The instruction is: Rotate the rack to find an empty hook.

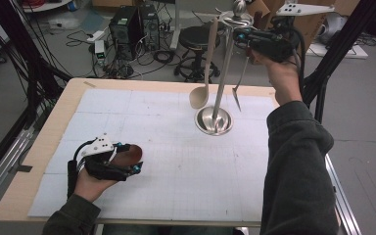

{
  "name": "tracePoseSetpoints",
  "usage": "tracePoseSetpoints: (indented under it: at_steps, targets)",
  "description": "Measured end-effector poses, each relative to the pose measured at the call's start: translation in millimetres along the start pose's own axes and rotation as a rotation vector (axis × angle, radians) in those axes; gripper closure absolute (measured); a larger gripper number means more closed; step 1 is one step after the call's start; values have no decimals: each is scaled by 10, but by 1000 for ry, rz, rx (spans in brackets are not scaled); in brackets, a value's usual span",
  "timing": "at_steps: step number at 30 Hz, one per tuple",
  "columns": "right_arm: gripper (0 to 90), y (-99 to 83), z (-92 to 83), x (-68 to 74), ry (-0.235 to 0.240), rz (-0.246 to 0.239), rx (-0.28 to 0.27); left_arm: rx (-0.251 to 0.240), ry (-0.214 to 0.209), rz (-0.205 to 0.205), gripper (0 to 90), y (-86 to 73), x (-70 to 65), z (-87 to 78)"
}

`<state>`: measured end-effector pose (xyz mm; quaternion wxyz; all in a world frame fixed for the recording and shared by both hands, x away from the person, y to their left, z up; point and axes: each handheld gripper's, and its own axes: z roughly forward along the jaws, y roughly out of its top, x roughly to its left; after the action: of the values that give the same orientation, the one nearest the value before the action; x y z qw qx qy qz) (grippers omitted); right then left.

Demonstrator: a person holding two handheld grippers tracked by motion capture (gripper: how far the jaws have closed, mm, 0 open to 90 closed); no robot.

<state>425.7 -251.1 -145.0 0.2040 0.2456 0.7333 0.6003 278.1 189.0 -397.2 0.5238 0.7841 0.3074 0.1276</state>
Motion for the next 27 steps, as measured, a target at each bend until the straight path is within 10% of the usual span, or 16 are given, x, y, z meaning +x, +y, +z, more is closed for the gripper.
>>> tracePoseSetpoints:
  at_steps: [27]
  targets:
    - [816, -239, 89, 96, 65, 55, -18, -1, 1, -6, 195, 0, 9, -11]
